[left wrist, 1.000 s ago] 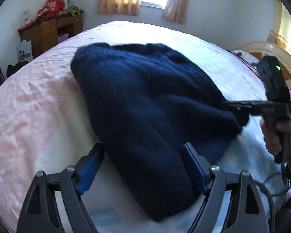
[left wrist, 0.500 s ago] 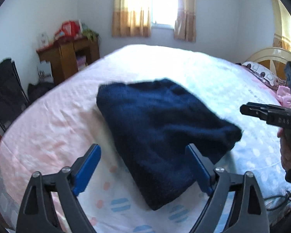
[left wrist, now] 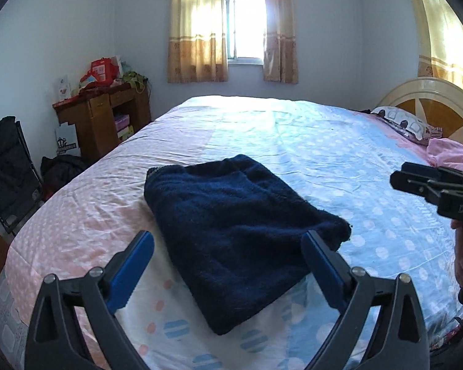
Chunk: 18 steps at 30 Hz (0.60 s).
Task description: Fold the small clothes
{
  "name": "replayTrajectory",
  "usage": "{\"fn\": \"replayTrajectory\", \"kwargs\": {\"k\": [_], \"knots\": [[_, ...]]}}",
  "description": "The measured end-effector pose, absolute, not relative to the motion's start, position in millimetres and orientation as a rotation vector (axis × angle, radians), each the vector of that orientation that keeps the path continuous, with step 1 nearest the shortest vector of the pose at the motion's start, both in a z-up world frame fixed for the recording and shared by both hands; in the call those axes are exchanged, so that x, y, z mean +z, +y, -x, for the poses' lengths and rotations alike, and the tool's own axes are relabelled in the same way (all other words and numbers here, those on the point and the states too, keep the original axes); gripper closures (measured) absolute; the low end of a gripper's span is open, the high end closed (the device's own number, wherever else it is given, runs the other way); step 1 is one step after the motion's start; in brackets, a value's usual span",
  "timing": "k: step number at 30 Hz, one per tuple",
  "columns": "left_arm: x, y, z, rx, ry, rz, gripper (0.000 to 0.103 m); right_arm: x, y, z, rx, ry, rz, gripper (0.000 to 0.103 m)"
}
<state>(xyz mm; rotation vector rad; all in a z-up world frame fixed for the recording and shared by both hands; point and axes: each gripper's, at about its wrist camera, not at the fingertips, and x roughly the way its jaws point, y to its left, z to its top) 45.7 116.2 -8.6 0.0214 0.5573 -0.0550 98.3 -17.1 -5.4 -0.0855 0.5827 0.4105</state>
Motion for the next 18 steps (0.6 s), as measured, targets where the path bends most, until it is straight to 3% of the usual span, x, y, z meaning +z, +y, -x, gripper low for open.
{"fn": "replayTrajectory", "kwargs": {"k": [18], "knots": [[-6,101,-39,-0.067,0.553,-0.038,0.004,0,-23,-86,0.401,0.569,0.089,0.042]]}}
